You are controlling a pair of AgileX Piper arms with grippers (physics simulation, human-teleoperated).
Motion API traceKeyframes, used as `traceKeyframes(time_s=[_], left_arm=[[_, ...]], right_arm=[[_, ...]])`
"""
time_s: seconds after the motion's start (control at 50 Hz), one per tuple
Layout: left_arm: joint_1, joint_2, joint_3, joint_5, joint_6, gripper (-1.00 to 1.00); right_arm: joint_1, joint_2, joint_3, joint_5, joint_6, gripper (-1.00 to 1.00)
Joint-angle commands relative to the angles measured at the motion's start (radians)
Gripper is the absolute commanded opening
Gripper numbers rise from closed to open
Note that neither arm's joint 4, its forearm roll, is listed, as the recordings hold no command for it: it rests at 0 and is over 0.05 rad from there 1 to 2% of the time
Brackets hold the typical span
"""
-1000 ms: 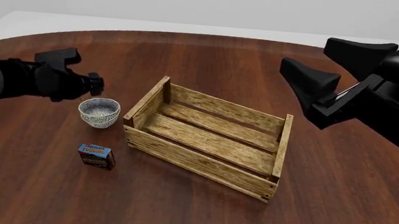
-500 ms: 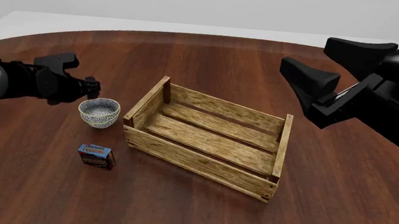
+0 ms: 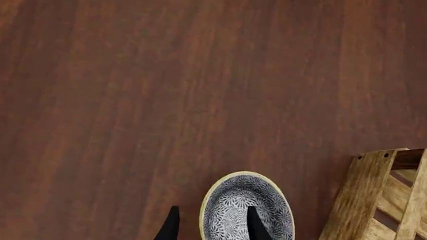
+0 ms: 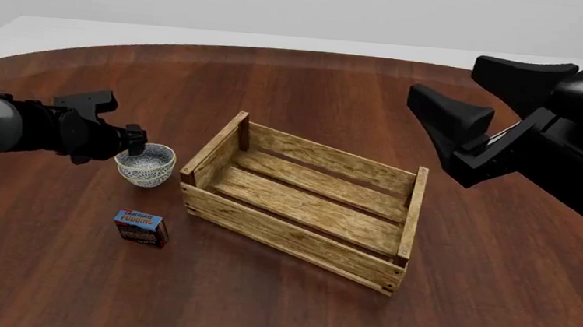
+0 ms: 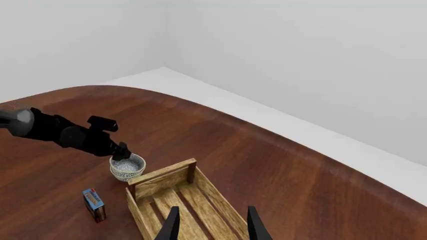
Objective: Stack the right bowl on the left bowl and place them in the tray.
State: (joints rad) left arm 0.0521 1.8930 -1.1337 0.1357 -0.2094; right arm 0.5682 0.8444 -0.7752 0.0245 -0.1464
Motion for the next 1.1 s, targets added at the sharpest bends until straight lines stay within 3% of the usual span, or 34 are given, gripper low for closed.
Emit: traceKeyframes(time_s=[0.02,1.1], left_arm=[[-0.001,-0.01,0.014,-0.019,-0.027,1.0],[-0.015,0.099,0.035,-0.08,-0.042,1.0]], right_arm=[[0.0,0.008,-0.001,-0.004,-0.001,1.0],[-0.003,-0.004,-0.002,0.002,0.001,1.0]])
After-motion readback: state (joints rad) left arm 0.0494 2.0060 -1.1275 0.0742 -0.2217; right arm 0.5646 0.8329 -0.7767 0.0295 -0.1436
